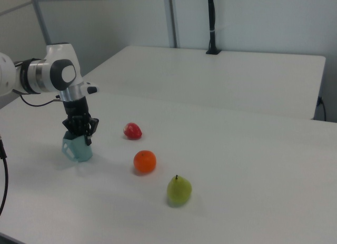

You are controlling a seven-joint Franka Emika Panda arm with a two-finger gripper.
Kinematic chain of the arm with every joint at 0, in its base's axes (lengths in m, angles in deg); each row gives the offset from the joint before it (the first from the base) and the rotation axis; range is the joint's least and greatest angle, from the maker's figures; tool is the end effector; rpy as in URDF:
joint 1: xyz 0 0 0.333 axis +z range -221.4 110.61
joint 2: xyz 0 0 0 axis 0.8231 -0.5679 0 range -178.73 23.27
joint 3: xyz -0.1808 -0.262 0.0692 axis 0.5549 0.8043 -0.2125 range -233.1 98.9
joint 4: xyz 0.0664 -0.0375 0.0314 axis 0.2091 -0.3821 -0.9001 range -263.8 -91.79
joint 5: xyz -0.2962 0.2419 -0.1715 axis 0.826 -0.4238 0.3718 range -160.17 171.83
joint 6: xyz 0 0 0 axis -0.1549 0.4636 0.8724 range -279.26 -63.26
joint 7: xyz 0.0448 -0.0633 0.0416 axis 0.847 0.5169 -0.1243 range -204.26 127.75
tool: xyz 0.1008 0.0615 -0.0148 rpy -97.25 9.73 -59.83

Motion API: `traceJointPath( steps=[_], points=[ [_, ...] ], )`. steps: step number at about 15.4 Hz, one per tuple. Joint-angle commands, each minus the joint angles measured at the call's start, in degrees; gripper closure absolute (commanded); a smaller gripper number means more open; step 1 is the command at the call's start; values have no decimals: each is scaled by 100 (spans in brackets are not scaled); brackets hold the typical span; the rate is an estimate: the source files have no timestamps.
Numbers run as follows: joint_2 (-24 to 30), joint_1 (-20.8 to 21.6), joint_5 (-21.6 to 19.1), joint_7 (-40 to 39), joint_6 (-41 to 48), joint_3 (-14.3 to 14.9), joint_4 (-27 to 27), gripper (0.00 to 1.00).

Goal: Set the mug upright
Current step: 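Set the mug down on its base and open the gripper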

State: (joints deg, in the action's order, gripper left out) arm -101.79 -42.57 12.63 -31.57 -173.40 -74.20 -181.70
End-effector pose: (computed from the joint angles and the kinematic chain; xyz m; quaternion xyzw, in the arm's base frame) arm 0.6440 0.2145 0.3478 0.9876 0.1349 -0.0663 0.0454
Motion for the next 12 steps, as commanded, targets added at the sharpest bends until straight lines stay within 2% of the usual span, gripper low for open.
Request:
traceJointPath(
  steps=[1, 3, 5, 12],
  points=[
    [112, -132, -144, -221, -90, 7, -66, 4],
    [217, -158, -126, -211, -64, 24, -49, 0],
    [445, -254, -65, -211, 50, 33, -40, 0],
    [1807, -992, -134, -203, 1034, 33, -48, 0]
  ],
)
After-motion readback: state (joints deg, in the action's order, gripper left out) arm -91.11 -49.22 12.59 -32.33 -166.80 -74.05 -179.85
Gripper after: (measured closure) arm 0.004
